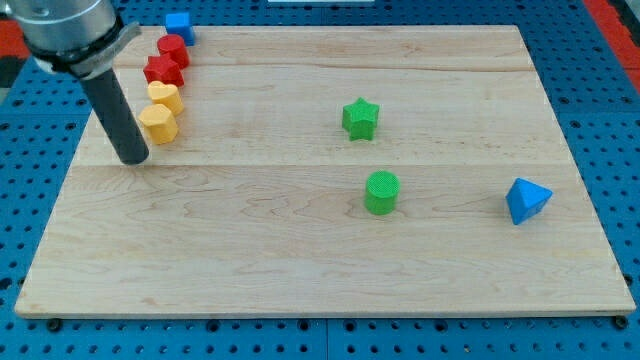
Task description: Move the green circle below the yellow hexagon
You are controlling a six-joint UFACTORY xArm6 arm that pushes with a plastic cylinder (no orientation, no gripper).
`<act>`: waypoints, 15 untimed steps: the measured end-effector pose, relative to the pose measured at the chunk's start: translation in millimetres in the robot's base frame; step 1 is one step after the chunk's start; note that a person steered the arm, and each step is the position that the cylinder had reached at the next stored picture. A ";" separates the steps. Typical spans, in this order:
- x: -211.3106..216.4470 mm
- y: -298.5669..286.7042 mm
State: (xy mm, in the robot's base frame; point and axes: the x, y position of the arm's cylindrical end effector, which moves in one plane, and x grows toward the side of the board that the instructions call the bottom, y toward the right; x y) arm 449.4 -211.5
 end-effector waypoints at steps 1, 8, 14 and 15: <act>26.6 53.4; 61.2 279.2; 54.6 217.0; 48.3 200.6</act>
State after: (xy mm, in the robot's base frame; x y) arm 497.7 -10.9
